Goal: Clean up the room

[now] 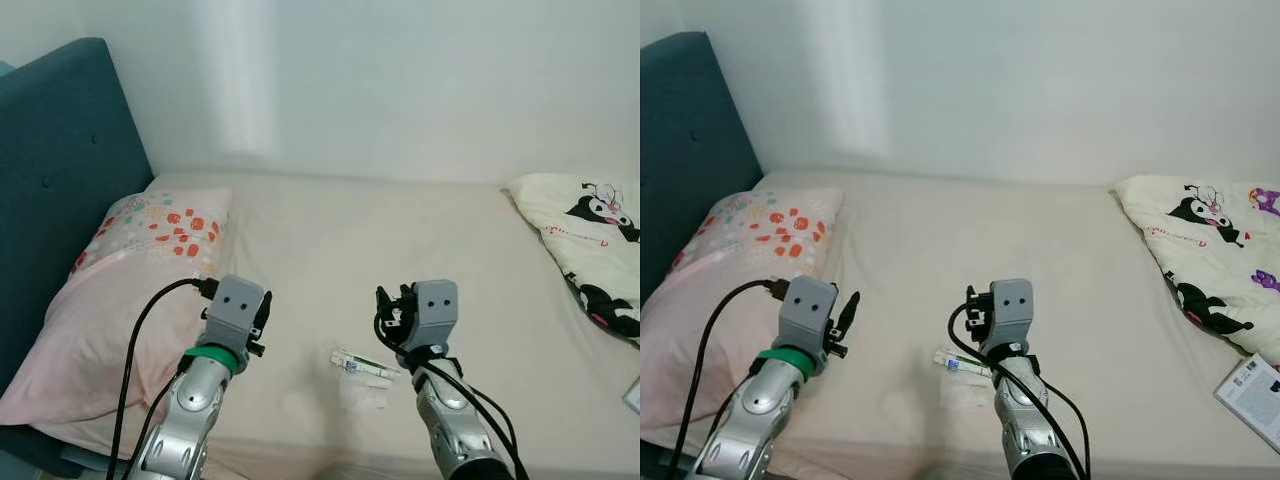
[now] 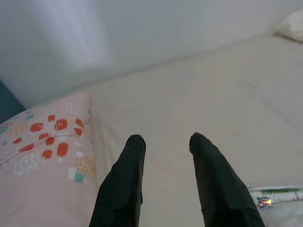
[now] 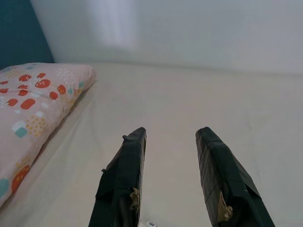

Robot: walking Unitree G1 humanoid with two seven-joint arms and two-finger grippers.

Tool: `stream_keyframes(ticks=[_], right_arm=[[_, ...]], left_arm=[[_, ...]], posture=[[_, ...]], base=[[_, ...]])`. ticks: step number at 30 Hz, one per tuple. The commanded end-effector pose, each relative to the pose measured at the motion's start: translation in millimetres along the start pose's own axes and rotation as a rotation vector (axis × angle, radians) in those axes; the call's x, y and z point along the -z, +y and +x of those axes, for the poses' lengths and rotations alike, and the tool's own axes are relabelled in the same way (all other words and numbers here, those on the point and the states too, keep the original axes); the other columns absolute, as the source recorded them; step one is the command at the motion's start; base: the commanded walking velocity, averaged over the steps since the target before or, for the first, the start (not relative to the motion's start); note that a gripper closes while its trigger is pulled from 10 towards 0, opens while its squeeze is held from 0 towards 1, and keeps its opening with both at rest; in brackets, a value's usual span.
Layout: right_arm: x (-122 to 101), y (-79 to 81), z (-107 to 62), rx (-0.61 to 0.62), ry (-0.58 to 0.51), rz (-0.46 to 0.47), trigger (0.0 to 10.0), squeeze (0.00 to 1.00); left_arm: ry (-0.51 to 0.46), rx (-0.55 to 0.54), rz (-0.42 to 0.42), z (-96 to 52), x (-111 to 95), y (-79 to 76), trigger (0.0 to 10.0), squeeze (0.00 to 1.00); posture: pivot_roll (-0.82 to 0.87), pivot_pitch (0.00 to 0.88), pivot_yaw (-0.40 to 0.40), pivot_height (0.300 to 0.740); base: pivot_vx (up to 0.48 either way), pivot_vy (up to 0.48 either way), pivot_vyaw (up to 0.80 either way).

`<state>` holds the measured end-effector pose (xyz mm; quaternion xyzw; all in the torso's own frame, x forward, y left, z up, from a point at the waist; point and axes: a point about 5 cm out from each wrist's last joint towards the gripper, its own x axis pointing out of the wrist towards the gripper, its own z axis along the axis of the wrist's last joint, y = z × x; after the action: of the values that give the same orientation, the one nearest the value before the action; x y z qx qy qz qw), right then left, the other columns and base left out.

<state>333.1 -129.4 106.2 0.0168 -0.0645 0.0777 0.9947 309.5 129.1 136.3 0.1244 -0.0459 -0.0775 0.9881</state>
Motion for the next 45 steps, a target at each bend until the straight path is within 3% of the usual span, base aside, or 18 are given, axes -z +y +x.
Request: stream_keyframes(ticks=[1,13,20,27,36,37,38,39,41,45], right_arm=[[5.1,1.0,-2.4,-0.003,0.023,0.006,10.0,0.00],[7.2,-1.1,-4.3,0.021,0.024,0.015,10.0,0.00],[11.7,-4.3,-1.3,0.018,0.075,0.104,10.0,0.00],[19.9,5.0,10.1,-0.129,0.172,-0.015,10.0,0.00],[24.2,8.5,12.0,-0.206,0.213,-0.092,10.0,0.00],[25.3,7.6,12.5,-0.205,0.223,-0.098,10.0,0.53],[25.3,7.6,12.5,-0.205,0.223,-0.098,10.0,0.53],[26.4,6.5,12.2,-0.204,0.231,-0.111,10.0,1.00],[29.0,2.8,11.7,-0.192,0.243,-0.180,10.0,1.00],[29.6,0.0,11.7,-0.187,0.245,-0.210,10.0,1.00]], left_arm=[[0.033,0.006,0.003,-1.7,7.8,-0.9,10.0,0.00],[0.020,0.025,0.004,3.3,2.1,-2.6,10.0,0.00],[0.021,0.029,0.001,1.8,0.8,-4.7,10.0,0.00],[0.030,0.015,0.008,-5.3,-2.2,3.7,10.0,0.00],[0.041,-0.012,0.011,-17.2,-5.4,11.5,10.0,0.00],[0.050,-0.017,0.012,-21.0,-5.2,12.6,10.0,0.00],[0.050,-0.017,0.012,-21.0,-5.2,12.6,10.0,0.00],[0.057,-0.020,0.014,-25.3,-5.4,13.7,10.0,0.00],[0.077,-0.023,0.016,-34.4,-6.0,15.7,10.0,0.00],[0.097,-0.023,0.023,-42.0,-5.3,18.0,10.0,0.00]], posture=[[-0.05,0.048,0.066,0.659],[-0.05,0.055,0.083,0.614],[-0.04,0.083,0.088,0.614],[0.01,0.144,0.091,0.614],[0.06,0.237,0.085,0.614],[0.07,0.256,0.087,0.614],[0.07,0.256,0.087,0.614],[0.08,0.276,0.090,0.614],[0.10,0.302,0.097,0.614],[0.11,0.334,0.105,0.614]], base=[[0.000,0.000,0.00],[0.000,0.000,0.00],[0.000,0.000,0.00],[0.000,0.000,0.00],[0.000,0.000,0.00],[0.000,0.000,0.00],[0.000,0.000,0.00],[0.000,0.000,0.00],[0.000,0.000,0.00],[0.000,0.000,0.00]])
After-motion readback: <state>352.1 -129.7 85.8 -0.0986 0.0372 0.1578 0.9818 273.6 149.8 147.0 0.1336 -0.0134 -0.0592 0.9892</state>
